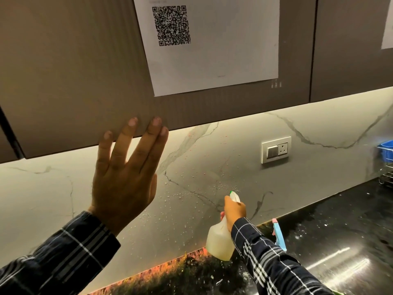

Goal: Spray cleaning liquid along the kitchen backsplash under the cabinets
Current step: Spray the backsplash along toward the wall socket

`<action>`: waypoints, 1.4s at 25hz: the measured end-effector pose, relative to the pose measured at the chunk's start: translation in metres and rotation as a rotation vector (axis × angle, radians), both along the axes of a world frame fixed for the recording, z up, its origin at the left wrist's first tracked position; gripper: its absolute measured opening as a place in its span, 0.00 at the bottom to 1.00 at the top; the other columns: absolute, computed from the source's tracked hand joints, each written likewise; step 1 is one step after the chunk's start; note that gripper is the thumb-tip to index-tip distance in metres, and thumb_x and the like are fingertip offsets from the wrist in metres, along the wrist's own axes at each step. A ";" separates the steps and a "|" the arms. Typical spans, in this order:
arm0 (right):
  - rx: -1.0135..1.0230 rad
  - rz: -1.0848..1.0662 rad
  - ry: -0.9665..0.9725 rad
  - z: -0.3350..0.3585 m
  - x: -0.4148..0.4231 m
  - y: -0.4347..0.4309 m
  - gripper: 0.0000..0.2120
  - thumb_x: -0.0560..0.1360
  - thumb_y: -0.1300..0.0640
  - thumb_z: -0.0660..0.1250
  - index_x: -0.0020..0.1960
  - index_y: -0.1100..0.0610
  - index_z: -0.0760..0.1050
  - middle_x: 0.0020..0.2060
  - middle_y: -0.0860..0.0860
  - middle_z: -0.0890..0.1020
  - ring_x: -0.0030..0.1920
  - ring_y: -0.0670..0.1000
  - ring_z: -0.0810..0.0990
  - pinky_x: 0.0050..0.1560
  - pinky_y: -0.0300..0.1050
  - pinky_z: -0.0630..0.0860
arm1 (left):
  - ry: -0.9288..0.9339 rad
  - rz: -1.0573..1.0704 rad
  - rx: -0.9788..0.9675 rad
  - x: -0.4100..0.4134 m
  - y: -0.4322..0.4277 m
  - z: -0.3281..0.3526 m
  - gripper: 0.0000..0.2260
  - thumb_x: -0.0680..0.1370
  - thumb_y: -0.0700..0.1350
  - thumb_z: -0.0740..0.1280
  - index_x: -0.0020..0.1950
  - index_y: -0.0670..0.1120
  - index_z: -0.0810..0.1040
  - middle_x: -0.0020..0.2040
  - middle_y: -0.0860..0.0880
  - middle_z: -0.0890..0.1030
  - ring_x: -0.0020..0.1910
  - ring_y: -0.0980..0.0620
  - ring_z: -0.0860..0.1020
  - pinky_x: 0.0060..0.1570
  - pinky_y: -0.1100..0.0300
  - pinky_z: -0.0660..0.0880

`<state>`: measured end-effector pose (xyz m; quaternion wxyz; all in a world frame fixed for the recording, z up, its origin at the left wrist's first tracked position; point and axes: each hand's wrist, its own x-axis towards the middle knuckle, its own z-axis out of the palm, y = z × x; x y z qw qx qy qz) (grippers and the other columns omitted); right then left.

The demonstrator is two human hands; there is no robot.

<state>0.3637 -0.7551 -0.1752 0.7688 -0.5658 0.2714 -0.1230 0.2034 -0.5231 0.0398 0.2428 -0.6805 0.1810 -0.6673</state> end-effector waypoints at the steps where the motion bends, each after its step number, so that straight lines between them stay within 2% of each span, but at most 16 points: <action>1: -0.110 0.052 -0.078 0.007 -0.001 0.003 0.06 0.75 0.58 0.67 0.40 0.59 0.76 0.27 0.54 0.75 0.22 0.54 0.73 0.27 0.46 0.74 | -0.002 0.001 -0.002 0.001 0.000 0.000 0.32 0.81 0.42 0.57 0.84 0.42 0.53 0.81 0.42 0.62 0.79 0.38 0.57 0.80 0.40 0.48; 3: -0.409 0.210 -0.255 0.023 -0.004 0.013 0.11 0.76 0.53 0.69 0.39 0.59 0.76 0.27 0.52 0.75 0.23 0.51 0.74 0.27 0.47 0.77 | -0.014 -0.003 -0.011 0.002 -0.001 -0.001 0.31 0.81 0.42 0.57 0.84 0.43 0.53 0.81 0.43 0.62 0.78 0.38 0.58 0.80 0.40 0.49; 5: -0.595 0.235 -0.311 0.032 -0.005 0.023 0.16 0.75 0.48 0.69 0.38 0.60 0.76 0.26 0.50 0.75 0.25 0.50 0.75 0.28 0.50 0.80 | -0.023 -0.009 -0.018 0.001 -0.001 -0.001 0.31 0.82 0.42 0.57 0.84 0.43 0.53 0.81 0.43 0.62 0.78 0.38 0.59 0.80 0.40 0.49; 7: -0.507 0.139 -0.217 0.035 -0.002 0.023 0.15 0.76 0.49 0.68 0.36 0.58 0.76 0.26 0.51 0.76 0.24 0.54 0.77 0.30 0.53 0.81 | -0.019 -0.010 -0.008 -0.001 -0.001 0.000 0.30 0.82 0.42 0.55 0.84 0.42 0.53 0.81 0.43 0.63 0.78 0.38 0.59 0.80 0.41 0.48; 9: -0.323 0.070 -0.138 0.038 -0.002 0.017 0.12 0.75 0.52 0.67 0.35 0.56 0.76 0.27 0.53 0.77 0.22 0.55 0.77 0.29 0.50 0.79 | -0.014 -0.003 0.005 -0.001 0.000 0.000 0.30 0.82 0.42 0.56 0.84 0.42 0.54 0.81 0.42 0.63 0.78 0.37 0.59 0.80 0.41 0.48; 10: -0.308 0.080 -0.149 0.039 -0.002 0.014 0.12 0.76 0.52 0.67 0.35 0.55 0.76 0.28 0.54 0.77 0.22 0.55 0.77 0.27 0.47 0.77 | -0.012 0.000 0.005 -0.001 0.000 0.000 0.30 0.82 0.42 0.56 0.84 0.42 0.54 0.81 0.42 0.62 0.78 0.38 0.59 0.80 0.41 0.48; 13: -0.482 0.223 -0.318 0.046 -0.007 0.021 0.15 0.77 0.49 0.69 0.35 0.54 0.74 0.28 0.52 0.75 0.23 0.53 0.75 0.24 0.43 0.75 | -0.018 -0.004 -0.008 0.001 -0.002 -0.001 0.31 0.81 0.43 0.57 0.85 0.43 0.53 0.81 0.43 0.62 0.79 0.38 0.57 0.80 0.41 0.46; 16: -0.644 0.215 -0.369 0.051 -0.008 0.031 0.18 0.76 0.43 0.68 0.34 0.55 0.72 0.27 0.51 0.75 0.27 0.56 0.78 0.27 0.49 0.77 | -0.006 -0.006 -0.012 0.000 -0.001 0.000 0.32 0.81 0.43 0.59 0.85 0.43 0.52 0.82 0.43 0.61 0.78 0.38 0.58 0.81 0.42 0.45; 20: -0.335 0.137 -0.200 0.059 -0.002 0.023 0.13 0.76 0.50 0.68 0.37 0.57 0.77 0.26 0.52 0.76 0.21 0.53 0.76 0.27 0.46 0.76 | 0.004 -0.013 0.001 0.000 0.000 0.001 0.31 0.82 0.44 0.57 0.85 0.43 0.51 0.81 0.42 0.61 0.78 0.37 0.59 0.81 0.42 0.45; 21: -0.354 0.183 -0.217 0.060 -0.002 0.023 0.12 0.76 0.50 0.68 0.38 0.57 0.77 0.26 0.52 0.76 0.21 0.52 0.76 0.26 0.45 0.76 | 0.005 -0.012 -0.001 0.000 -0.001 0.000 0.32 0.82 0.44 0.57 0.85 0.44 0.51 0.81 0.42 0.61 0.78 0.37 0.58 0.80 0.41 0.46; 24: -0.515 0.278 -0.426 0.073 -0.002 0.032 0.15 0.76 0.45 0.69 0.38 0.55 0.76 0.29 0.52 0.77 0.25 0.53 0.77 0.26 0.44 0.77 | -0.009 -0.002 -0.013 0.002 -0.001 -0.002 0.33 0.81 0.43 0.58 0.85 0.43 0.52 0.82 0.43 0.61 0.79 0.38 0.57 0.80 0.40 0.48; 26: -0.615 0.227 -0.471 0.084 -0.002 0.037 0.18 0.76 0.43 0.68 0.36 0.55 0.74 0.28 0.51 0.76 0.27 0.56 0.79 0.26 0.48 0.78 | -0.009 0.001 -0.012 0.001 -0.001 -0.002 0.33 0.81 0.43 0.59 0.85 0.43 0.53 0.82 0.43 0.60 0.79 0.38 0.57 0.81 0.41 0.47; 27: -0.601 0.182 -0.436 0.090 -0.001 0.036 0.18 0.76 0.44 0.67 0.35 0.55 0.74 0.28 0.51 0.76 0.27 0.56 0.78 0.27 0.48 0.77 | -0.008 0.004 -0.007 0.000 0.000 -0.002 0.33 0.80 0.43 0.59 0.85 0.43 0.53 0.82 0.43 0.60 0.79 0.38 0.58 0.81 0.41 0.47; 30: -0.322 0.109 -0.329 0.101 0.008 0.026 0.14 0.77 0.50 0.67 0.35 0.55 0.75 0.28 0.53 0.76 0.21 0.52 0.74 0.25 0.44 0.74 | 0.002 0.014 0.001 -0.001 0.001 -0.002 0.34 0.80 0.43 0.61 0.85 0.43 0.54 0.83 0.44 0.58 0.80 0.38 0.57 0.81 0.41 0.47; 33: -0.405 0.201 -0.414 0.111 0.010 0.026 0.16 0.77 0.47 0.69 0.34 0.54 0.74 0.27 0.51 0.74 0.21 0.51 0.74 0.24 0.41 0.73 | 0.004 0.023 -0.002 -0.001 0.000 -0.002 0.35 0.79 0.44 0.62 0.85 0.43 0.53 0.84 0.44 0.56 0.80 0.38 0.57 0.81 0.40 0.47; 35: -0.488 0.175 -0.478 0.116 0.009 0.029 0.17 0.77 0.46 0.68 0.34 0.53 0.72 0.27 0.50 0.75 0.23 0.53 0.76 0.25 0.45 0.76 | 0.005 0.021 -0.009 -0.002 -0.001 -0.002 0.33 0.80 0.44 0.60 0.85 0.43 0.52 0.83 0.43 0.59 0.79 0.37 0.57 0.81 0.41 0.46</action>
